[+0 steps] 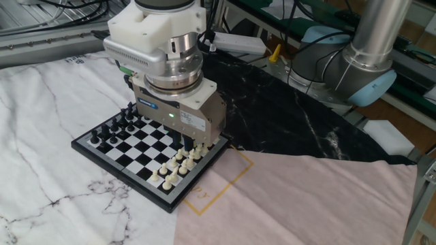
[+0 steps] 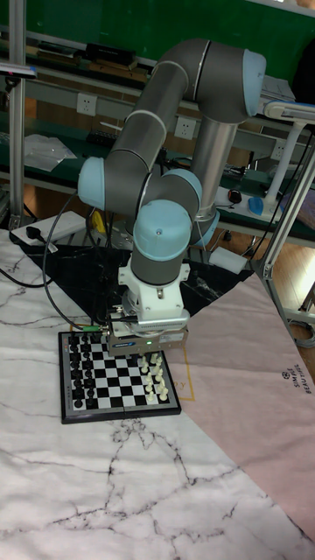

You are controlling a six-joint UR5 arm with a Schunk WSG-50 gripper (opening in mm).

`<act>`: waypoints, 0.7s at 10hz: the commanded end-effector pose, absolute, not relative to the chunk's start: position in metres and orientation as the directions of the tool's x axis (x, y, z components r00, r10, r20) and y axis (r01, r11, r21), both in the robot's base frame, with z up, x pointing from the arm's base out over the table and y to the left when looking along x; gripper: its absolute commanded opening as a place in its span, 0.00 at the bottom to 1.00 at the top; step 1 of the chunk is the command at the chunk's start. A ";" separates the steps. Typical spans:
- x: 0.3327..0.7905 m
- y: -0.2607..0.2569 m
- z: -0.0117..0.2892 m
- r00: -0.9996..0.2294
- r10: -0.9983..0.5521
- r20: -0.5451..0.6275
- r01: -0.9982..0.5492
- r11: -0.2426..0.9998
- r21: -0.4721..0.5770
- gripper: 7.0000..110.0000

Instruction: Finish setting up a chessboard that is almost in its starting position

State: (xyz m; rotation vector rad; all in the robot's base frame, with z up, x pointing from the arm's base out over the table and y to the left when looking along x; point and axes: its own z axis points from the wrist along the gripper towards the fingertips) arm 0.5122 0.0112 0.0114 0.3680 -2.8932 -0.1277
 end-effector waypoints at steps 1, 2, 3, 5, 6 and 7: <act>0.509 0.007 0.009 -0.936 -0.271 0.224 -0.248 0.961 0.124 0.15; 0.508 0.008 0.007 -0.935 -0.272 0.225 -0.247 0.960 0.135 0.15; 0.507 0.009 0.008 -0.936 -0.270 0.227 -0.244 0.960 0.139 0.15; 0.508 0.013 0.011 -0.936 -0.268 0.229 -0.239 0.960 0.146 0.15; 0.510 0.015 0.013 -0.937 -0.263 0.231 -0.235 0.961 0.144 0.15; 0.511 0.017 0.014 -0.937 -0.261 0.232 -0.233 0.962 0.142 0.15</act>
